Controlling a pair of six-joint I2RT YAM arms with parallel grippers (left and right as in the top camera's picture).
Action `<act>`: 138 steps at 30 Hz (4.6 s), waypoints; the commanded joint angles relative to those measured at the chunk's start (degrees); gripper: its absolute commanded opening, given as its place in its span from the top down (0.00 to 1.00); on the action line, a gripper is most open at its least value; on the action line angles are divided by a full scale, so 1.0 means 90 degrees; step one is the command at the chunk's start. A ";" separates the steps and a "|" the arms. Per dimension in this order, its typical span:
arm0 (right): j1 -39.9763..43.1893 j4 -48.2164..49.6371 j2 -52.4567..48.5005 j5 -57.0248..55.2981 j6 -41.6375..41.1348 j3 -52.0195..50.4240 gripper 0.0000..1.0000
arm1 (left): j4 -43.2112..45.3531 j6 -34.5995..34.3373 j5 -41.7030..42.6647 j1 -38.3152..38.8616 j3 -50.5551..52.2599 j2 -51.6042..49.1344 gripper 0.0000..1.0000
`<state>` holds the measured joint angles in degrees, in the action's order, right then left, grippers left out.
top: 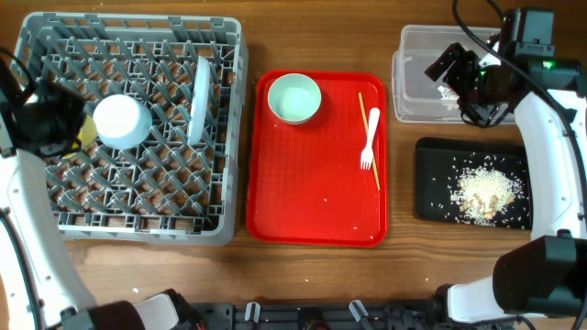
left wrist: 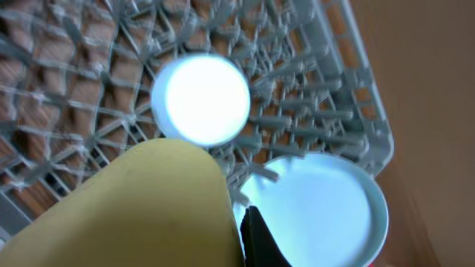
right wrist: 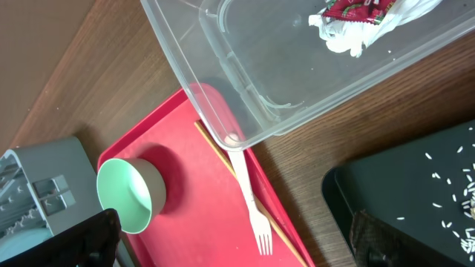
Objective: Sort waste into correct bins and load items into the dishwasher rack
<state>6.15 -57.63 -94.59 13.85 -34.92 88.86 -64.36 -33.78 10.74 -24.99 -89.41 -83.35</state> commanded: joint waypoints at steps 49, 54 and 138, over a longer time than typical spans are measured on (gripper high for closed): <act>-0.0019 0.0017 -0.0019 -0.0083 -0.0075 -0.0041 0.00 | 0.1110 0.0896 0.1479 -0.2127 0.2837 -0.0270 0.66; -0.0019 0.0017 -0.0019 -0.0083 -0.0078 -0.0041 0.00 | 0.1044 0.0891 0.1469 -0.2166 0.2824 -0.0226 0.66; -0.0019 0.0017 -0.0019 -0.0083 -0.0073 -0.0041 0.00 | 0.1452 0.0726 0.1804 0.0274 0.3492 0.1409 0.96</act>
<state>6.15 -57.63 -94.59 13.85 -34.92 88.86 -52.56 -28.14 24.38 -25.04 -57.39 -70.52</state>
